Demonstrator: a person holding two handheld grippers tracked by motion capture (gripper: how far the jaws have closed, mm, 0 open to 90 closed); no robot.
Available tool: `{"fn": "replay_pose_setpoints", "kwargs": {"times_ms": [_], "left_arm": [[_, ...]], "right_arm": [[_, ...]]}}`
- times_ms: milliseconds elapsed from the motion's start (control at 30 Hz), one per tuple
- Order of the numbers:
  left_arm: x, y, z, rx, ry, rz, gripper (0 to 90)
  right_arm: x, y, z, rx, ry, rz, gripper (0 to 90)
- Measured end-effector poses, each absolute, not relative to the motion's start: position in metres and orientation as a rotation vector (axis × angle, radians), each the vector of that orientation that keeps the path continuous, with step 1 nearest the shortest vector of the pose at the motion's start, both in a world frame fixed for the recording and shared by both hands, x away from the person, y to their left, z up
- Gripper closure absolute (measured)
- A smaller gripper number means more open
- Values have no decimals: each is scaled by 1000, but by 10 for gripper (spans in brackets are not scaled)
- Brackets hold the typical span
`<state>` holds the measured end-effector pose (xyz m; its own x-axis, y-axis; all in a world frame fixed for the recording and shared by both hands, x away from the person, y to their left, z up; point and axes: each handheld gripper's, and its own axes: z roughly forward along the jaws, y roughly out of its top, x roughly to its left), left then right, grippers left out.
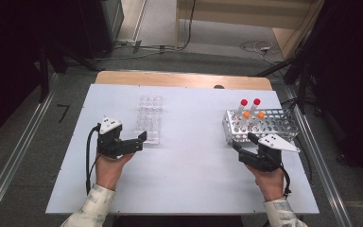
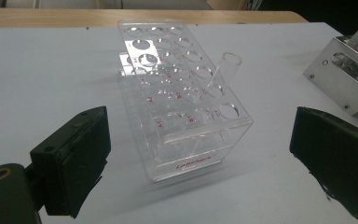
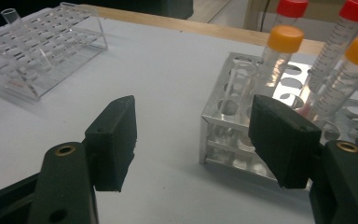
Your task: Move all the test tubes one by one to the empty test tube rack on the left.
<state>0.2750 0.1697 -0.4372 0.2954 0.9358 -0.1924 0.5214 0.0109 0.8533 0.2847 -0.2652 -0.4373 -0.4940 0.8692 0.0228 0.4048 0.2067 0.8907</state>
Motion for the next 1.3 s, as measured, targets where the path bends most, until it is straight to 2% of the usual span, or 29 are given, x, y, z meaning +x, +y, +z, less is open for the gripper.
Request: {"fn": "replay_pose_setpoints", "kwargs": {"times_ms": [367,500,667,800,1300], "left_arm": [[275,164,-441,1662,1345,578,60],[275,162,-444,1673,1351,572,60],[275,162,-443,1669,1347,573,62],[276,163,-444,1669,1349,568,63],[276,162,-445,1682,1350,564,63]], "right_arm": [[295,-274,-442,1229,1954,1219,322],[301,-274,-444,1241,1930,1237,393],[314,-271,-450,1272,1930,1230,421],[322,-269,-455,1277,1921,1230,497],[332,-263,-460,1259,1919,1224,663]]}}
